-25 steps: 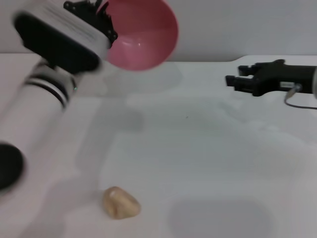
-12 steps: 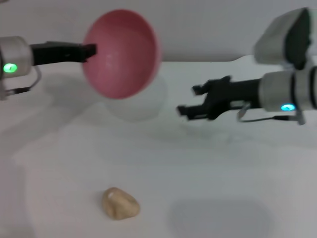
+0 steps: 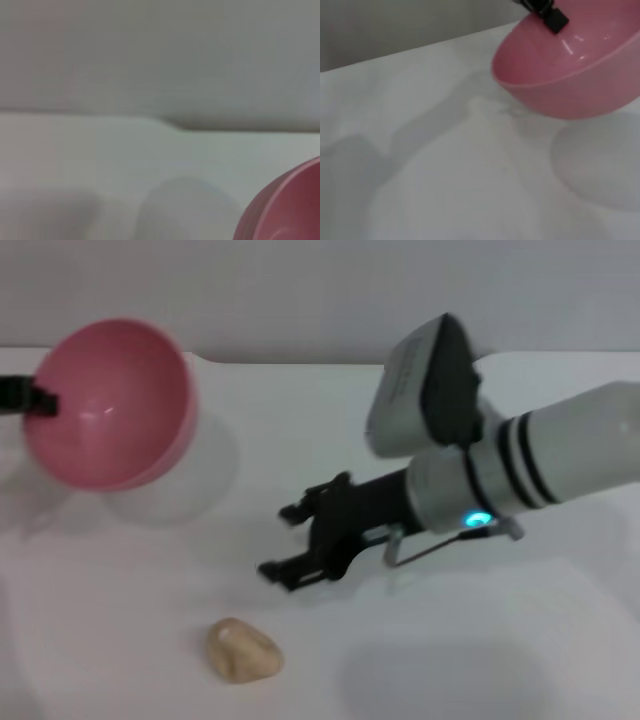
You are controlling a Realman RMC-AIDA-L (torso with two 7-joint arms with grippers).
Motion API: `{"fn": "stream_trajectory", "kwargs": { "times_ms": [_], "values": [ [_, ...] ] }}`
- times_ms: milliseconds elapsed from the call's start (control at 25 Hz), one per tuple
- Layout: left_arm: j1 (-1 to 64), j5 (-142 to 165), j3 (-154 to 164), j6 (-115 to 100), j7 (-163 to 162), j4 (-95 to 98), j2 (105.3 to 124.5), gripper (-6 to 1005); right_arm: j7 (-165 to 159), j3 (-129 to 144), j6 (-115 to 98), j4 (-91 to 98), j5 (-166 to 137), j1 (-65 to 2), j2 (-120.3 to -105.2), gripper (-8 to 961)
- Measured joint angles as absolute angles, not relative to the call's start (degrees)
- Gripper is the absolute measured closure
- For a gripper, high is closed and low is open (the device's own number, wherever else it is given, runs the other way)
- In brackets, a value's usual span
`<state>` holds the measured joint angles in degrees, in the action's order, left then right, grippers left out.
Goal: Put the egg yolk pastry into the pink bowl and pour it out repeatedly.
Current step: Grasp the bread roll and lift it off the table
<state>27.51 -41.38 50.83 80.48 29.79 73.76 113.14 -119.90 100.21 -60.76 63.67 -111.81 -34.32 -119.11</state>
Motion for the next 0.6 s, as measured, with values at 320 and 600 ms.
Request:
{"fn": "stream_trajectory", "kwargs": {
  "times_ms": [320,600],
  "values": [
    [26.98,-36.75,50.35,82.35,28.28,75.37,114.75,991,-118.61,109.84,-57.51,61.53,-105.8,-36.44,-119.3,256],
    [27.84,-34.65,50.64,82.11,28.52,75.34,115.73,997,-118.9,117.74,-53.96,60.64,-105.55,-37.57,-119.57,257]
  ]
}}
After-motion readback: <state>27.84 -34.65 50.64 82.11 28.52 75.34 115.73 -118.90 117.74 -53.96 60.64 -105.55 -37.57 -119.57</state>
